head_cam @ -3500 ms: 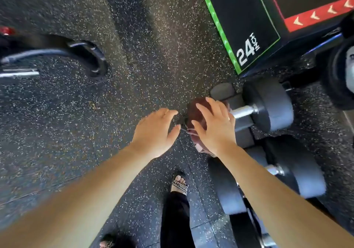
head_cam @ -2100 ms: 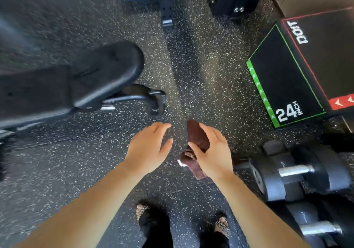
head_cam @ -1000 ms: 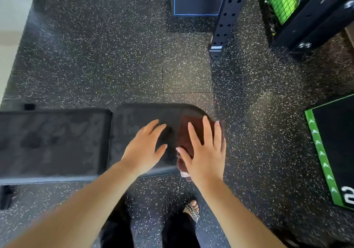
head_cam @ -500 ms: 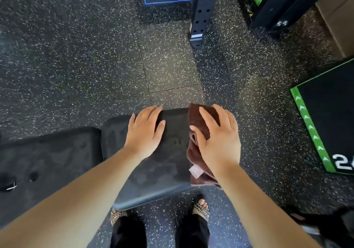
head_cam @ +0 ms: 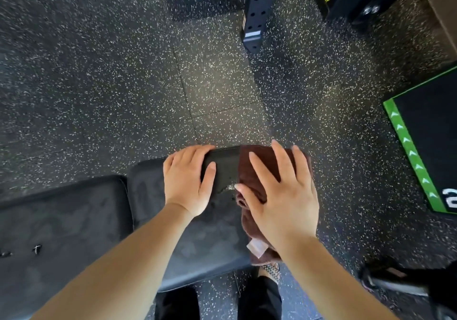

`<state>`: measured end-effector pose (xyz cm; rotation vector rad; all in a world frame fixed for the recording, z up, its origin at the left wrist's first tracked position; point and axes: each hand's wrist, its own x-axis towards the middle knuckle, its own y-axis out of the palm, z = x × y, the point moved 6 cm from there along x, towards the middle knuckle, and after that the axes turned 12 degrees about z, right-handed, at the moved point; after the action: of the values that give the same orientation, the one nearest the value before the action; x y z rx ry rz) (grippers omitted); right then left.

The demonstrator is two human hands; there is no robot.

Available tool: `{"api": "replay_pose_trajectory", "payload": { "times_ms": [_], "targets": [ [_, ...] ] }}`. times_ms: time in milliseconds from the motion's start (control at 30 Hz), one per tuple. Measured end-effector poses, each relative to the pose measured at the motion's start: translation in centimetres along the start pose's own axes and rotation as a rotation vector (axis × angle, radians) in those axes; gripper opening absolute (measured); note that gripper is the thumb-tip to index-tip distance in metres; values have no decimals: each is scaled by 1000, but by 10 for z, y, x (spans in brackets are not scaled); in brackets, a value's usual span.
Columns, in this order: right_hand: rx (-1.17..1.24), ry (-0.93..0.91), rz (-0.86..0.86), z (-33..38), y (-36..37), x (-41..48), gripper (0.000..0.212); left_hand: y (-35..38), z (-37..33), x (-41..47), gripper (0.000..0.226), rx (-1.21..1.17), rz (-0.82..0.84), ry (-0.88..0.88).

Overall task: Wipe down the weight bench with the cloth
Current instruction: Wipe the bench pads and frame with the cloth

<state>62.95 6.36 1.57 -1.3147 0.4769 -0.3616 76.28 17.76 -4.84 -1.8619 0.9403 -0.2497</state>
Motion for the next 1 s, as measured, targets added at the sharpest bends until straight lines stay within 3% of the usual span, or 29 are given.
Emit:
{"api": "replay_pose_trajectory", "payload": {
  "times_ms": [167,333,533,667,867,1000],
  "targets": [
    [86,85,57,1,-4,52,41,1,0,0,44,5,-3,7],
    [93,65,-100,5,-1,-1,33,1,-1,0,45,-3,13,9],
    [36,111,-143,12,7,-20,35,2,1,0,44,-18,9,39],
    [83,179,-93,5,-1,10,38,1,1,0,43,-22,15,32],
    [34,241,-88,11,-5,-18,41,2,1,1,44,-11,40,17],
    [-7,288,-36,26,3,-11,57,1,-1,1,44,-7,37,18]
  ]
}}
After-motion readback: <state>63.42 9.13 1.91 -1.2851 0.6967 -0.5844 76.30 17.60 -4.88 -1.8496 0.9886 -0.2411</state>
